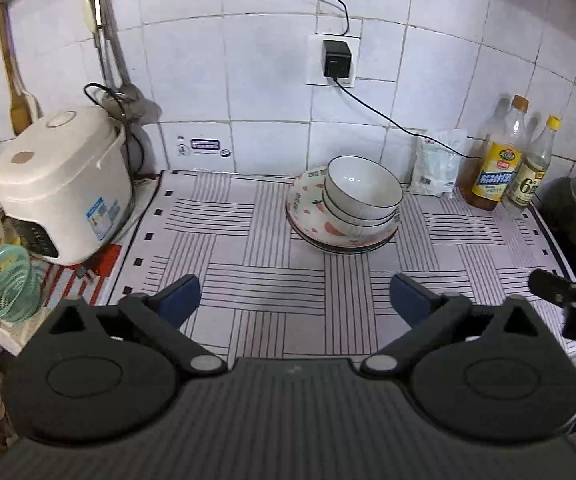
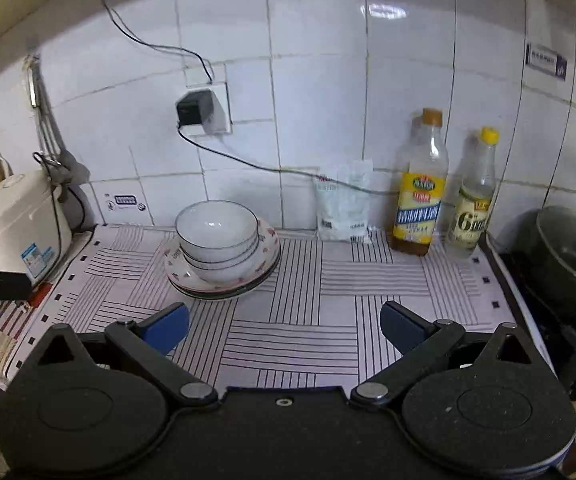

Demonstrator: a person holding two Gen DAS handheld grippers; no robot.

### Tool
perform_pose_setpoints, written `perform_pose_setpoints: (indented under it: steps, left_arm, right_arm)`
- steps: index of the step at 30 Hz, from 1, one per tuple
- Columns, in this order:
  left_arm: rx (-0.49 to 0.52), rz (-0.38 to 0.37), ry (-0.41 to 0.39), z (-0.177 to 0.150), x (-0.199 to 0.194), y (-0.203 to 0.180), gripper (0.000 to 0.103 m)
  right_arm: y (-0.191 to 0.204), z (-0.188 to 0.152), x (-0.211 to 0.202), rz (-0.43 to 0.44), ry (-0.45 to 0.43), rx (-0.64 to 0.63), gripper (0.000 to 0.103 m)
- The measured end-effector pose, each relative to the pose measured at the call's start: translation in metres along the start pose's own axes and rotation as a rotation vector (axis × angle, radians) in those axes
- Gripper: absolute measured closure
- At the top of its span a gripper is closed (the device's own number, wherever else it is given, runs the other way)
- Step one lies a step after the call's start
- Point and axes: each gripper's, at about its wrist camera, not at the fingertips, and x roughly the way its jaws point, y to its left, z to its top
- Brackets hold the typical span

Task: Organize plates and bowls

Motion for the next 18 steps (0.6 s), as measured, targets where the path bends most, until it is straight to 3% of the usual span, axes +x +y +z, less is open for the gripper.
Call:
perform_pose_setpoints:
  steps: [9,18]
  left_arm:
    - [0.012,0.005,0.007,-0.010,-0.020,-0.010,0.000]
    - [0.034,-0.007,-0.013,-0.014,-0.044,-0.023,0.000]
  right_arm:
    - [0.017,-0.007,-0.035,-0.117,-0.037,-0.036,0.000]
    - [0.011,-0.013,-0.051,-0.103,0.013,0.014,0.000]
